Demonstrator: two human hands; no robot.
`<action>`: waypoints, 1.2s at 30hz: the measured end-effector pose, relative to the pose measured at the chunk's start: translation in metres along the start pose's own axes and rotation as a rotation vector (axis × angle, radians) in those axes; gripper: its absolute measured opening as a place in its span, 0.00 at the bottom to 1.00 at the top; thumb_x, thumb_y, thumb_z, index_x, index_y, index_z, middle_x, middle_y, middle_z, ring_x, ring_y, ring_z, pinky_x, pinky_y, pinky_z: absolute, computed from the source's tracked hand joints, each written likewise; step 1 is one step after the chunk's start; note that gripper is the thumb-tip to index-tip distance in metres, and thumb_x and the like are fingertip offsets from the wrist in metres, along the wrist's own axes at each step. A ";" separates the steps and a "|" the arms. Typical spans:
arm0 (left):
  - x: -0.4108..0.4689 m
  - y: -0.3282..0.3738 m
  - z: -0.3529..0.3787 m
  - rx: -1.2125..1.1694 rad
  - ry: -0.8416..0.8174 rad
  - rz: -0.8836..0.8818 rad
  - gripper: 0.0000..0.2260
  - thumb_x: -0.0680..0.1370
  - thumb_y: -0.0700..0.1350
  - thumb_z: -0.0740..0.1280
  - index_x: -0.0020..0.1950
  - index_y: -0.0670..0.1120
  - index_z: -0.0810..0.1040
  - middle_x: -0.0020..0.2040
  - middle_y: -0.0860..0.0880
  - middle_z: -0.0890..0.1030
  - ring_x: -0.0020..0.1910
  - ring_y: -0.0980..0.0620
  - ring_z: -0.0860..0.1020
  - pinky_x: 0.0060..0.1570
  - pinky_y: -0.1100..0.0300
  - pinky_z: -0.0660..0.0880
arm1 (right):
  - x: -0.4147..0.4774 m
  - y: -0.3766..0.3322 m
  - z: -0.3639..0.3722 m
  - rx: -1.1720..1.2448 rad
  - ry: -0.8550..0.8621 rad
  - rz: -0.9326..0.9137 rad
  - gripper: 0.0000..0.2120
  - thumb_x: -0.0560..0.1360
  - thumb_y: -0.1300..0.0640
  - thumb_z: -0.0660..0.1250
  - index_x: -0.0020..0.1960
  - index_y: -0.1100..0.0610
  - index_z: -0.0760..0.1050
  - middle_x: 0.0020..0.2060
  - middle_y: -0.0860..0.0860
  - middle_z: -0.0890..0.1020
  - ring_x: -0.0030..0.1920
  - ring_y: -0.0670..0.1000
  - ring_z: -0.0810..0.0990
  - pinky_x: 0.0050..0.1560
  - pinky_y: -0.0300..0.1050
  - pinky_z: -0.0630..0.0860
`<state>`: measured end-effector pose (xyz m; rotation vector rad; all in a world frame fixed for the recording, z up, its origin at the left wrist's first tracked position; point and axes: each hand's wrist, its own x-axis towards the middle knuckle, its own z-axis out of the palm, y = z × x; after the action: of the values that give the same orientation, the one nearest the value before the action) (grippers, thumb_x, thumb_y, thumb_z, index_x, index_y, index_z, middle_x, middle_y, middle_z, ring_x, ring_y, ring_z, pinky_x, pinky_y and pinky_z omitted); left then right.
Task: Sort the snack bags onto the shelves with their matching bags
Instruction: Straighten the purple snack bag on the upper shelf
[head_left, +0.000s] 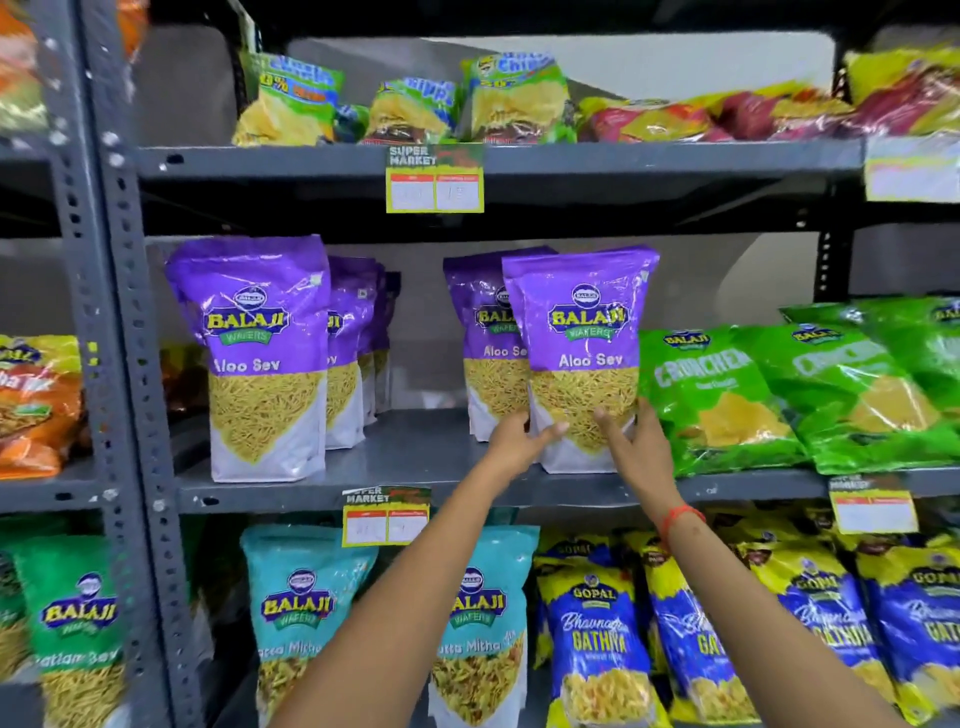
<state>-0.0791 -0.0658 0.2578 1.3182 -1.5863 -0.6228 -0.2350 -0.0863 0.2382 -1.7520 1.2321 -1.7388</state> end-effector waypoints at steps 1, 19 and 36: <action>-0.001 -0.003 -0.003 -0.018 0.012 0.006 0.21 0.75 0.53 0.69 0.62 0.41 0.76 0.61 0.43 0.80 0.60 0.46 0.77 0.56 0.54 0.73 | -0.002 0.000 0.001 -0.004 -0.010 -0.009 0.29 0.72 0.43 0.67 0.65 0.60 0.67 0.63 0.59 0.77 0.63 0.59 0.74 0.58 0.50 0.70; -0.007 -0.039 -0.073 0.128 0.075 0.059 0.15 0.76 0.54 0.67 0.55 0.46 0.79 0.54 0.46 0.84 0.52 0.50 0.80 0.49 0.55 0.74 | -0.011 -0.021 0.048 0.094 -0.132 -0.023 0.29 0.69 0.53 0.74 0.65 0.59 0.67 0.61 0.58 0.77 0.60 0.57 0.76 0.60 0.55 0.74; -0.007 -0.038 -0.070 0.031 0.030 0.026 0.19 0.75 0.54 0.68 0.61 0.44 0.77 0.60 0.46 0.82 0.58 0.48 0.80 0.60 0.50 0.77 | -0.016 -0.016 0.039 0.129 -0.118 -0.031 0.23 0.71 0.58 0.72 0.63 0.60 0.69 0.59 0.56 0.77 0.56 0.51 0.74 0.55 0.45 0.72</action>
<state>0.0005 -0.0575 0.2532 1.3216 -1.5925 -0.5616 -0.1906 -0.0770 0.2347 -1.7791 1.0255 -1.6670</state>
